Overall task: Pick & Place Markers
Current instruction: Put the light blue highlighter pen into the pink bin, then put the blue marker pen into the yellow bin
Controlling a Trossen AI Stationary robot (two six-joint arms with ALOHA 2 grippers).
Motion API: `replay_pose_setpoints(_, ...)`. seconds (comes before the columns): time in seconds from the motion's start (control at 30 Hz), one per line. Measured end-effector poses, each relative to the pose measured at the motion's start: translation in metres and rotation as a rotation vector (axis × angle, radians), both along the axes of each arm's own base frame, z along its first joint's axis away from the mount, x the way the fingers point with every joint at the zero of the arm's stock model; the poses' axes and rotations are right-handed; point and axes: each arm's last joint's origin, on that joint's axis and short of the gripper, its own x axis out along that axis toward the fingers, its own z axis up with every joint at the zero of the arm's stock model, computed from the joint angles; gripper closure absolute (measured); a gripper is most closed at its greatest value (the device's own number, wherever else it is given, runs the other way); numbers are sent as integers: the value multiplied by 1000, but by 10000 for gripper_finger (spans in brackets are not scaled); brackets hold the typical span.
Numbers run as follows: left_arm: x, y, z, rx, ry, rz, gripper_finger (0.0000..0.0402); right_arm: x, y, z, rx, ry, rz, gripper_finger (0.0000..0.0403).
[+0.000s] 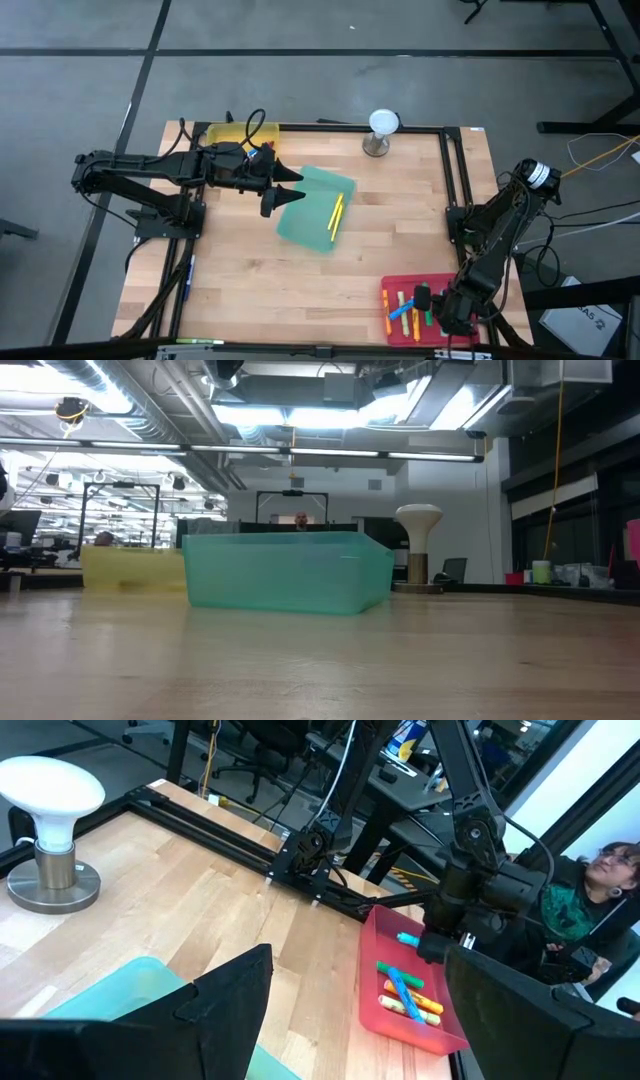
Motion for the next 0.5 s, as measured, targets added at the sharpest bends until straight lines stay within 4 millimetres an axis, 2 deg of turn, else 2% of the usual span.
replay_pose_setpoints(0.3, 0, 0, 0, 0, 0, 0, 114, 1, 1, 0, 17, 40, -94, 312)
replay_pose_setpoints(0.5, 0, 0, 0, 0, 0, 0, 114, 1, 1, 0, 18, 45, -105, 263)
